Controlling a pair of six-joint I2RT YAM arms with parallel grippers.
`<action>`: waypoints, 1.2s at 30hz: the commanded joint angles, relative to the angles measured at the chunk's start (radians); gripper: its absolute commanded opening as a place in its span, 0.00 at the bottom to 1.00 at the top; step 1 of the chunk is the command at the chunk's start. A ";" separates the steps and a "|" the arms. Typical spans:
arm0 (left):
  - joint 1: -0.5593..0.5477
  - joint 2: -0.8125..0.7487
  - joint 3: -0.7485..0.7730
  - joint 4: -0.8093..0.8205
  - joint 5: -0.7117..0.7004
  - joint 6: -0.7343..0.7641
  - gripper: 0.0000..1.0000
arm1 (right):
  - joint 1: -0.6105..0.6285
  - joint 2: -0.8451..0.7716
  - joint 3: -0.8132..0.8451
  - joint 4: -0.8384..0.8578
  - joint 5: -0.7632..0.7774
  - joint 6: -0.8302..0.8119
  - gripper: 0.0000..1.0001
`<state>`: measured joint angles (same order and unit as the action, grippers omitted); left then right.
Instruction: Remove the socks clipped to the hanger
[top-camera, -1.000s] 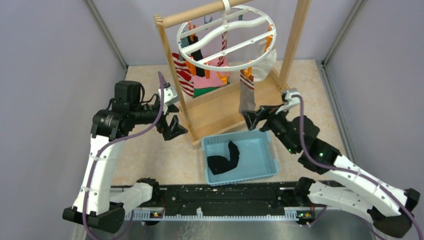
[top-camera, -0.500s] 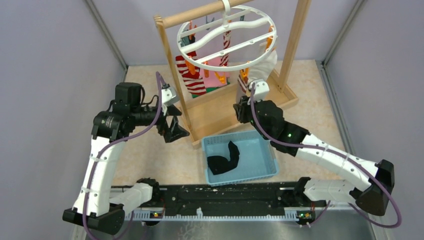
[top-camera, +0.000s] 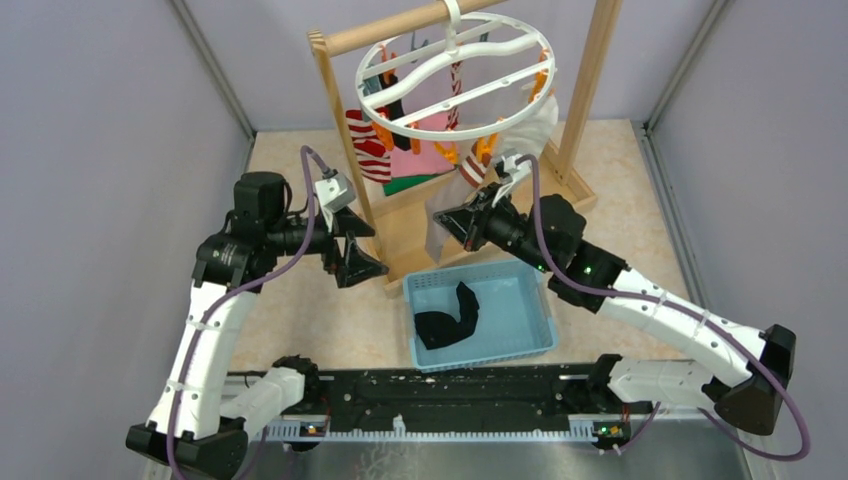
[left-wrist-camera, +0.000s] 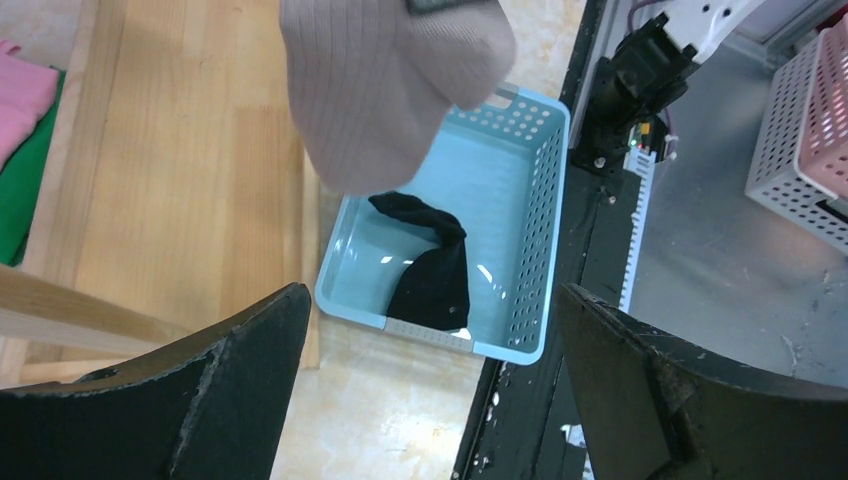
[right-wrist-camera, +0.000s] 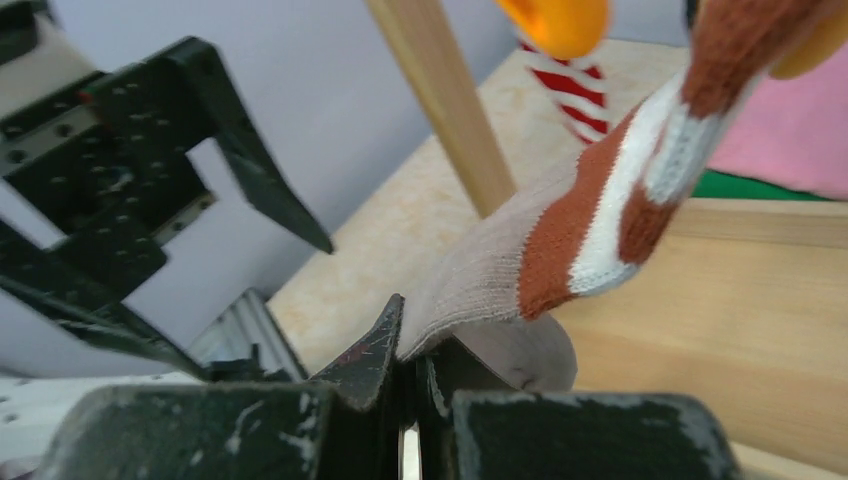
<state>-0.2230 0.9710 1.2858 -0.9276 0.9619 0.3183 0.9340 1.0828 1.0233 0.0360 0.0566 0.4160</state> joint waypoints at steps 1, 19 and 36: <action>0.005 -0.007 -0.013 0.128 0.078 -0.060 0.99 | 0.002 0.015 0.010 0.158 -0.180 0.137 0.00; 0.004 0.106 0.002 0.216 0.310 -0.168 0.99 | -0.030 0.125 0.039 0.334 -0.543 0.350 0.00; 0.003 0.110 0.000 0.403 0.449 -0.383 0.41 | -0.051 0.158 0.093 0.278 -0.557 0.355 0.12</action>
<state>-0.2230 1.0782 1.2778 -0.6083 1.3590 -0.0254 0.9020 1.2510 1.0748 0.3046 -0.5133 0.7723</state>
